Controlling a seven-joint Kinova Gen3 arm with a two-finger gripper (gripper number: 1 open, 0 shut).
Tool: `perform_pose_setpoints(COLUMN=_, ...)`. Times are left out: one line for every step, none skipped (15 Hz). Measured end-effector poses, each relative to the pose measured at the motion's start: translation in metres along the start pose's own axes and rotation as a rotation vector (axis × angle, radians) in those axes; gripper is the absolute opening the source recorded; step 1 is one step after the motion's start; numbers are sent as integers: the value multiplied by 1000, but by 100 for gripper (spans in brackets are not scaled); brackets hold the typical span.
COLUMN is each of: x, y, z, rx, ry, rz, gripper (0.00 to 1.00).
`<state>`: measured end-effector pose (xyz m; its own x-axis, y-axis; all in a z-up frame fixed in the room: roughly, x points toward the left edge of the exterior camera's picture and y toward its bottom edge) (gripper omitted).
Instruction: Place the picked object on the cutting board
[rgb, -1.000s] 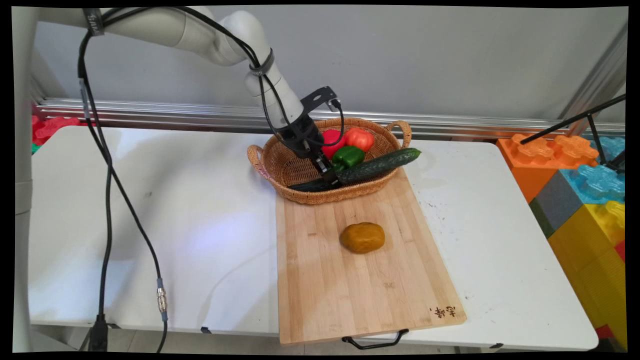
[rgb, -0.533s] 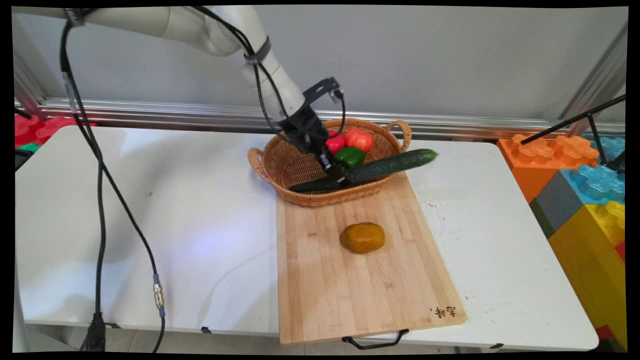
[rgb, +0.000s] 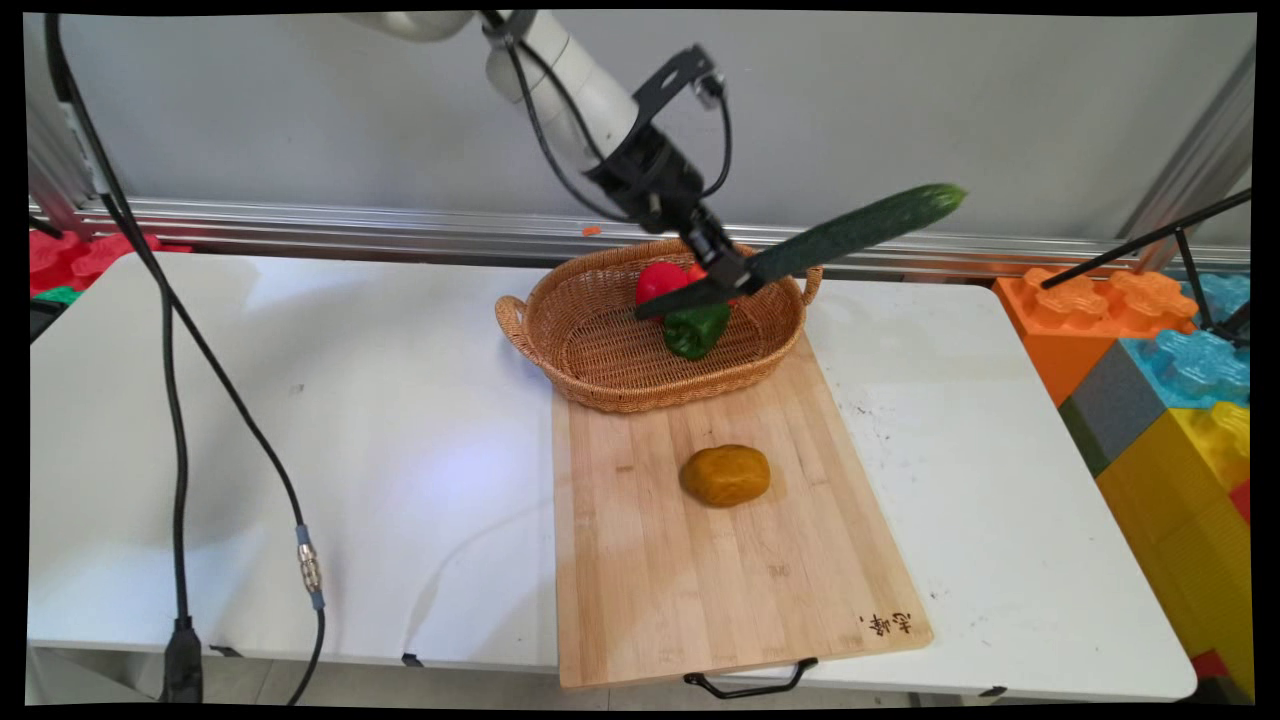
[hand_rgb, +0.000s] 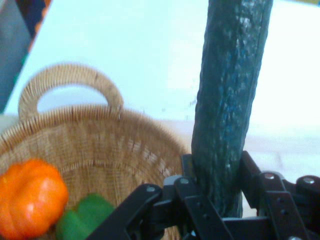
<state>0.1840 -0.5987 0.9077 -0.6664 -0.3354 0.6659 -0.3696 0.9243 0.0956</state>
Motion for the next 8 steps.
perform_pose_setpoints(x=9, y=7, z=-4, rx=5, ry=18, rz=11, gripper=0)
perform_pose_setpoints(x=18, y=16, z=-7, rx=4, ry=33, rz=18, gripper=0)
perform_pose_setpoints(x=26, y=26, z=-8, rx=-2, ry=42, rz=19, gripper=0)
perform_pose_setpoints(x=30, y=32, z=-9, rx=-7, ry=45, rz=18, gripper=0)
perform_pose_setpoints(x=35, y=42, z=-10, rx=-16, ry=48, rz=14, gripper=0)
perform_pose_setpoints(x=38, y=50, z=-11, rx=-23, ry=46, rz=8, gripper=0)
perform_pose_setpoints(x=42, y=61, z=-11, rx=-34, ry=40, rz=-2, gripper=0)
perform_pose_setpoints(x=44, y=74, z=-12, rx=-48, ry=27, rz=-15, gripper=0)
